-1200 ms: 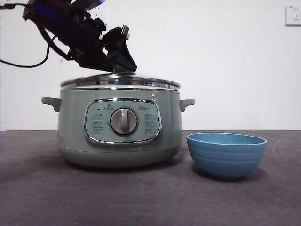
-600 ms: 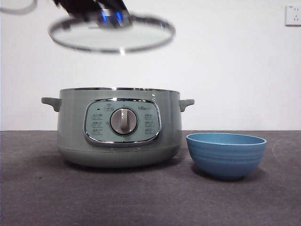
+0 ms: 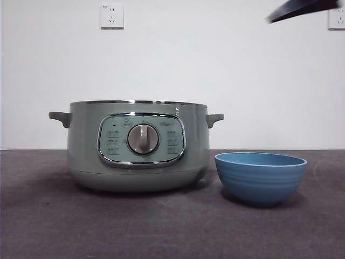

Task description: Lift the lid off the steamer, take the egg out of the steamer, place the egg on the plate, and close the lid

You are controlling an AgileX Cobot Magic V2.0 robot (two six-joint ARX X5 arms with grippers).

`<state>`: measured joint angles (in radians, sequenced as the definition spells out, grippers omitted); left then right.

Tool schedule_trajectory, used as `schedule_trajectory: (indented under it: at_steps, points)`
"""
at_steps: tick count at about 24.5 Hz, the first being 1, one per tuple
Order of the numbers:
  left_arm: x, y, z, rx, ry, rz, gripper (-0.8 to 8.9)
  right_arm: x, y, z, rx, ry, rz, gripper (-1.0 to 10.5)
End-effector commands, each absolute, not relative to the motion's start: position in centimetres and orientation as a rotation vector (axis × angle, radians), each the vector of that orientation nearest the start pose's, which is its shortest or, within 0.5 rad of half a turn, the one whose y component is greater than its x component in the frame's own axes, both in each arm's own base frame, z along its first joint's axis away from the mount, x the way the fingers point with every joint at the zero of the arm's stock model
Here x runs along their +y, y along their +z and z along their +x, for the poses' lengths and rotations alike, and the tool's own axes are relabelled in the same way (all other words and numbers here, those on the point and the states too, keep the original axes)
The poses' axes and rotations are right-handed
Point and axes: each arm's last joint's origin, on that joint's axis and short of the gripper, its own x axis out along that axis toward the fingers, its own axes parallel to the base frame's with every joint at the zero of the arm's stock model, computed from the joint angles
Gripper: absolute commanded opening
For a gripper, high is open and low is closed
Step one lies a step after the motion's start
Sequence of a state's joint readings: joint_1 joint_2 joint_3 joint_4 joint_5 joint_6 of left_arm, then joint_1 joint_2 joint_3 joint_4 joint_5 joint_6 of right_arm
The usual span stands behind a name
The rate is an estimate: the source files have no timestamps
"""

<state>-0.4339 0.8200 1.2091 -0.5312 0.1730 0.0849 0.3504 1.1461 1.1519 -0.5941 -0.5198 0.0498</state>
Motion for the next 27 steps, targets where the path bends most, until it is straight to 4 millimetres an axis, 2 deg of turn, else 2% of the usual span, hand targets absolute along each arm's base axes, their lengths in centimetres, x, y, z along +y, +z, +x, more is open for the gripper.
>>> schedule_trajectory:
  at_steps: [1,2,5,13,15,18,23,27]
  points:
    - [-5.3,44.2,10.6,0.055,-0.585,0.087,-0.08,12.1,34.8,22.8,0.631,0.821,0.098,5.7]
    - [-5.0,44.1,9.9,0.059,-0.582,0.087,-0.08,13.6,34.4,23.6,0.632,0.821,0.08,5.7]
    - [-4.5,44.1,8.7,0.061,-0.576,0.084,-0.08,16.5,33.9,25.0,0.645,0.822,0.038,5.7]
    - [-3.5,44.1,6.6,0.044,-0.565,0.079,-0.08,23.2,32.9,29.7,0.681,0.804,-0.04,5.6]
    - [-3.3,44.1,6.2,0.037,-0.564,0.078,-0.08,24.6,32.4,31.1,0.7,0.804,-0.05,5.6]
    - [-3.0,44.0,5.7,0.031,-0.564,0.077,-0.08,27.0,30.6,33.4,0.721,0.757,-0.113,5.6]
    - [-3.0,43.9,5.5,0.04,-0.564,0.079,-0.08,28.4,27.0,35.4,0.746,0.714,-0.171,5.6]
    - [-3.0,43.9,5.5,0.043,-0.565,0.079,-0.08,29.3,25.2,35.9,0.753,0.701,-0.202,5.6]
